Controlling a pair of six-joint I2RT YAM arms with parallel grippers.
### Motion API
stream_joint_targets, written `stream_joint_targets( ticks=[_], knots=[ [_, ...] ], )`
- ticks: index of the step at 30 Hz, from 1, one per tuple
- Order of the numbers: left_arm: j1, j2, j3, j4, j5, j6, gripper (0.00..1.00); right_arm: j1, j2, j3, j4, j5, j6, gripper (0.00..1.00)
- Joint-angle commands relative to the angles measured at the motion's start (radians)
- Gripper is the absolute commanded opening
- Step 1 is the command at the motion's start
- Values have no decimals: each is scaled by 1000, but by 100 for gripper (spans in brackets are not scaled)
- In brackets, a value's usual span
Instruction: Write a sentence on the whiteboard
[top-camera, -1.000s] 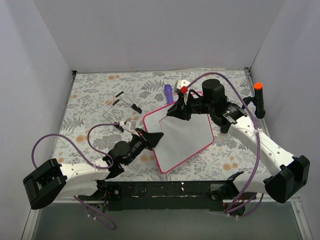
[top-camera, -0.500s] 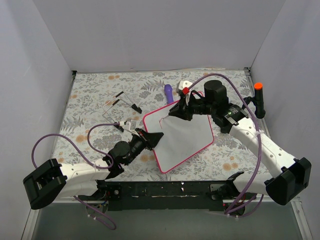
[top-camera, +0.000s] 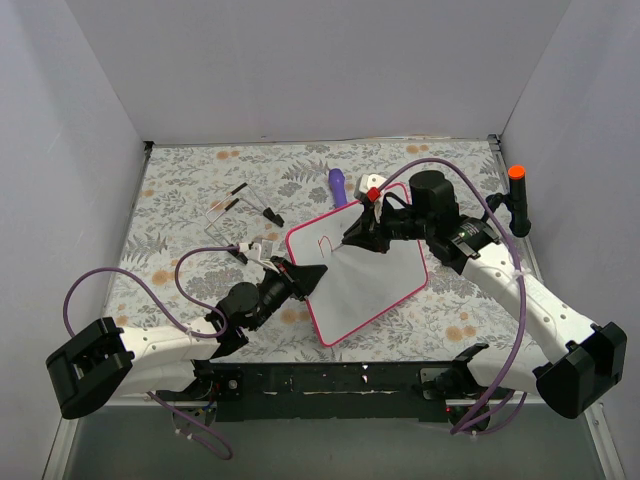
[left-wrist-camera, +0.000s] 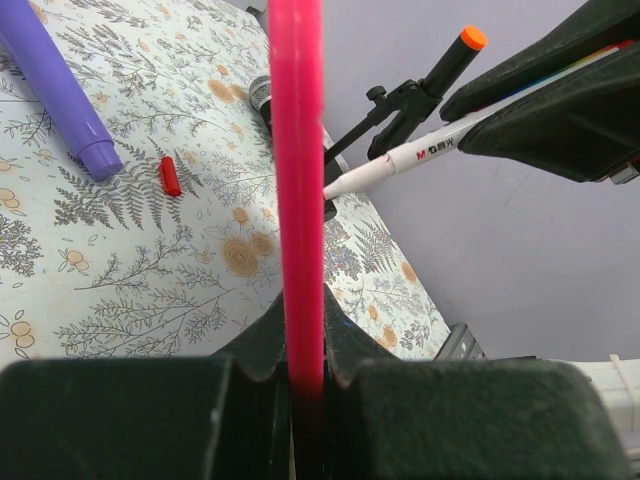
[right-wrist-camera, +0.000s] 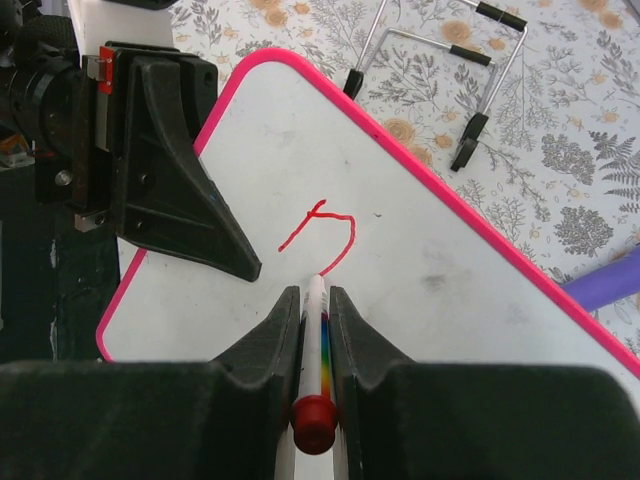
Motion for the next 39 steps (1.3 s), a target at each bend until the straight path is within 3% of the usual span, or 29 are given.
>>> stream_joint_targets(
  ticks=[1, 30, 39],
  knots=[
    [-3, -31, 25, 162, 20, -3, 0, -3, -15, -2, 4, -41, -3, 1],
    [-3, -4, 26, 179, 30, -13, 0, 23, 54, 103, 32, -81, 63, 1],
    [-3, -39, 5, 167, 7, -13, 0, 7, -11, 101, 1, -101, 30, 1]
  ],
)
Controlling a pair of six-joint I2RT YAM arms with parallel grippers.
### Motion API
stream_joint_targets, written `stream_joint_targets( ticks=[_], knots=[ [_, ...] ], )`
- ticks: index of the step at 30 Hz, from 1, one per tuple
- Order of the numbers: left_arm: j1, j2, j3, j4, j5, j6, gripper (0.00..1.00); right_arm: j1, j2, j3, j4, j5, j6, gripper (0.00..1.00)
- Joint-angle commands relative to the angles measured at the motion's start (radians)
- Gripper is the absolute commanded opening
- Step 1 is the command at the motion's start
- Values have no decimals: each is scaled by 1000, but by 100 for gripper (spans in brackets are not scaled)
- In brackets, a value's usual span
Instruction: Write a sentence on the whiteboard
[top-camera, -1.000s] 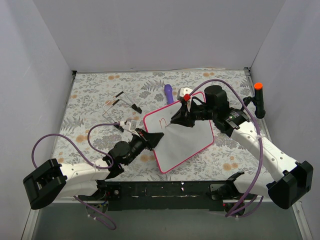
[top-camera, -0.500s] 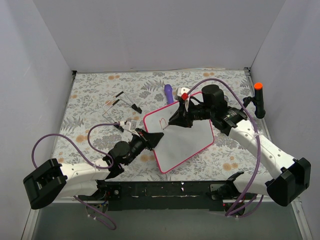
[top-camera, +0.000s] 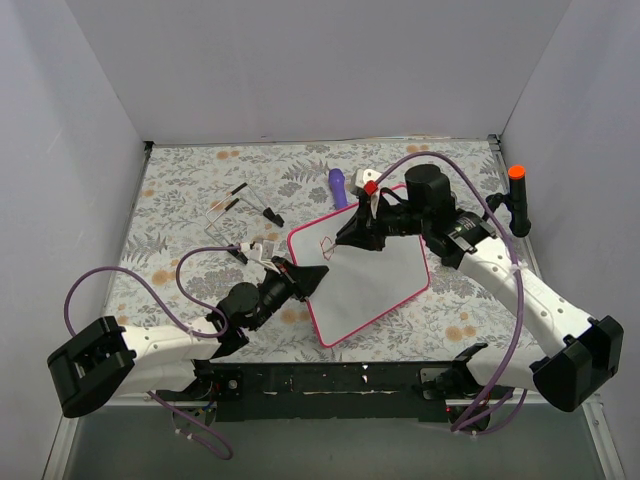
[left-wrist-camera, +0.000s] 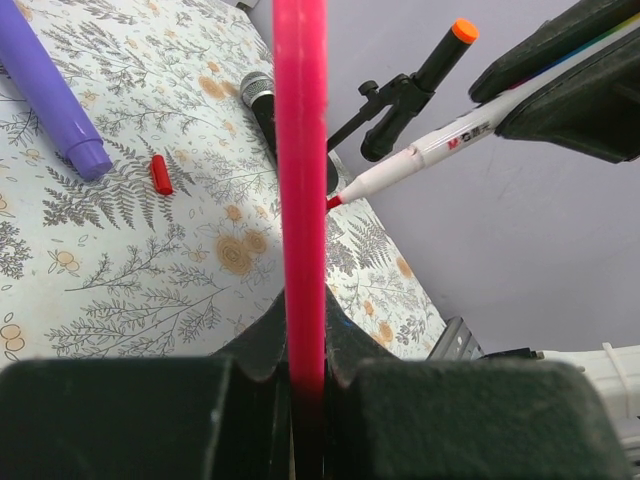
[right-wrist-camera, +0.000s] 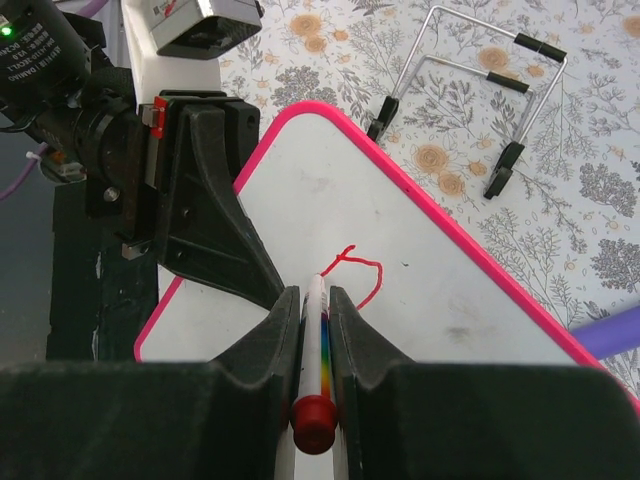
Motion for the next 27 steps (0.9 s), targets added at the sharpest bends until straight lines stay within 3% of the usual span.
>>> stream_joint_targets(
  ticks=[1, 27],
  knots=[
    [-4, -56, 3, 143, -8, -17, 0, -25, -62, 44, 1, -22, -23, 1],
    [-3, -52, 3, 146, -10, -24, 0, -67, -22, -29, 70, 51, 10, 1]
  ],
)
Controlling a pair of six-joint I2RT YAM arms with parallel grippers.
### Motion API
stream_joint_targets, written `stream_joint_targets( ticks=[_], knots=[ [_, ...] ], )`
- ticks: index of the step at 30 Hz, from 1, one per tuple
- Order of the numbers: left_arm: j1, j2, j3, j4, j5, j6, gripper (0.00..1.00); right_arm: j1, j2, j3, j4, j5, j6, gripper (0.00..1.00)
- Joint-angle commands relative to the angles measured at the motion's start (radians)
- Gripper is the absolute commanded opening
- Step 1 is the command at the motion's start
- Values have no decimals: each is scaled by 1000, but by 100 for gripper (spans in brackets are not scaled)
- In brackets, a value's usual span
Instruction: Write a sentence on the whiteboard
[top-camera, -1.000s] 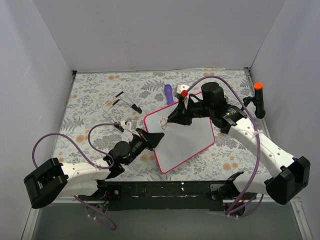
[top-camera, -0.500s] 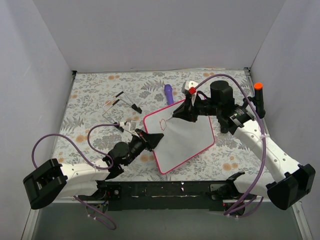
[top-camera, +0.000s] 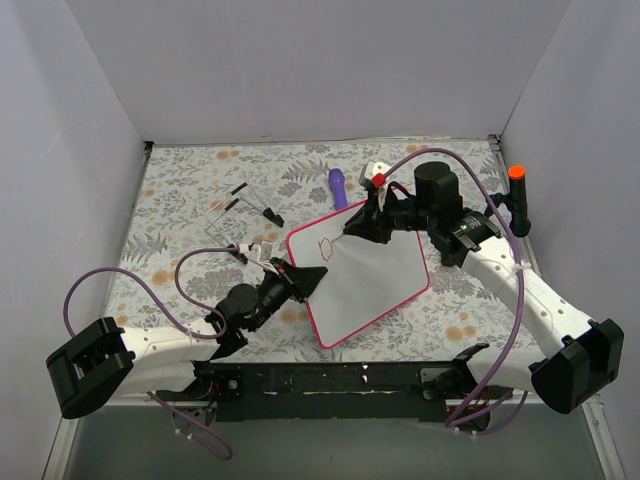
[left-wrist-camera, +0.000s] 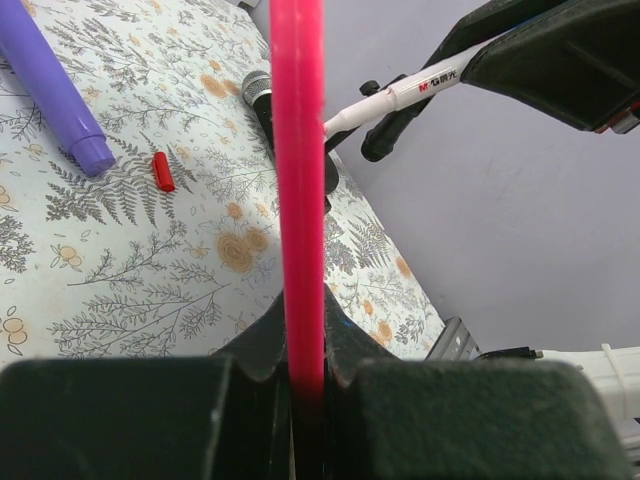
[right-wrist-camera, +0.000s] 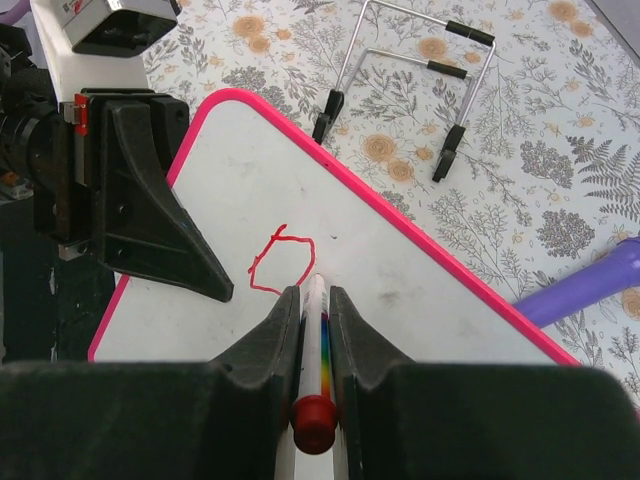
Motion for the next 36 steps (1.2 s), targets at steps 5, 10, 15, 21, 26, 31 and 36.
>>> stream_joint_targets(
  ticks=[5, 10, 15, 21, 26, 31, 36],
  knots=[
    [-2, -39, 19, 147, -2, -16, 0, 0, -6, -38, 43, -7, 0, 1],
    [-2, -43, 19, 141, -3, -13, 0, 0, -26, -70, 37, -13, -10, 1],
    [0, -39, 21, 141, -3, -13, 0, 0, -41, -92, 31, -28, -18, 1],
    [0, -31, 24, 144, 1, -15, 0, 0, -27, -66, 29, -27, -13, 1],
    [1, -26, 28, 141, 6, -15, 0, -1, -10, -34, 34, -24, -6, 1],
    [0, -25, 33, 143, 9, -15, 0, 0, 5, -3, 37, -14, -4, 1],
    [1, -25, 33, 140, 9, -13, 0, -1, 8, 3, 43, -2, 2, 1]
  ],
)
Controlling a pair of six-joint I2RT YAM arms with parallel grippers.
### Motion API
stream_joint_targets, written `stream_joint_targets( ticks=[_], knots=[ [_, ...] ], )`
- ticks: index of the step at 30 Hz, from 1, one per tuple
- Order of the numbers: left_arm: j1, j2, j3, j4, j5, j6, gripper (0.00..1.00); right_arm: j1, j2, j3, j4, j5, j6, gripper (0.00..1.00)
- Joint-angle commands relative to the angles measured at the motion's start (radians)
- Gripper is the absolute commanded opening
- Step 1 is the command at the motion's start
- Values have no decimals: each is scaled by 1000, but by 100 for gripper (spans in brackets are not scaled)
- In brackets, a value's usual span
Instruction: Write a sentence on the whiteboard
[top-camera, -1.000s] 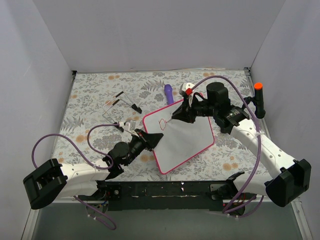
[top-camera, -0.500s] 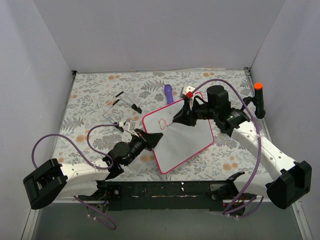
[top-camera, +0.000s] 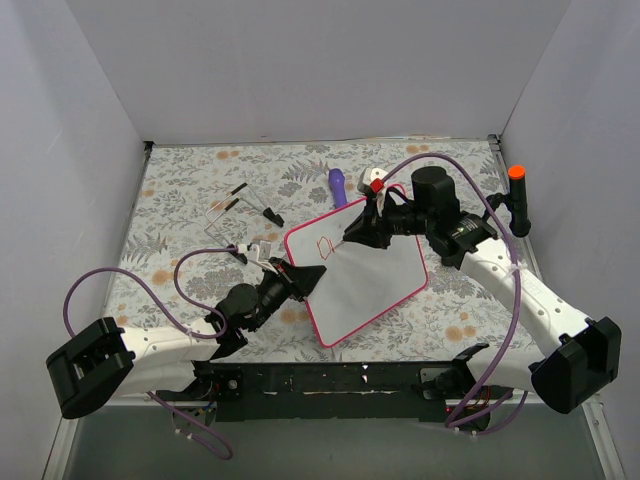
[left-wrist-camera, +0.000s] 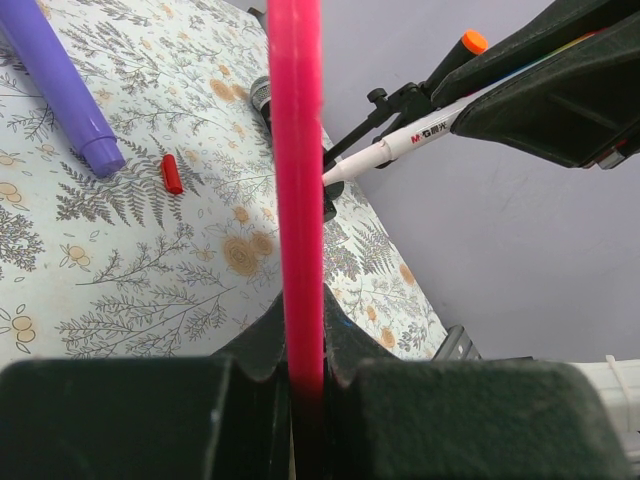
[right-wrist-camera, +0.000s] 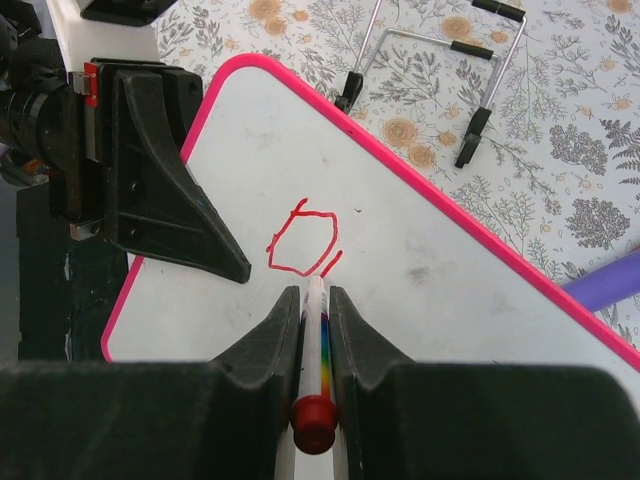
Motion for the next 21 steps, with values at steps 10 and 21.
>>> stream_joint_targets(
  ticks=[10, 21],
  knots=[
    [2, -17, 28, 158, 28, -7, 0, -21, 22, 72, 46, 54, 10, 1],
    [1, -32, 15, 160, 18, -10, 0, -35, -17, 81, 20, -67, 1, 1]
  ],
)
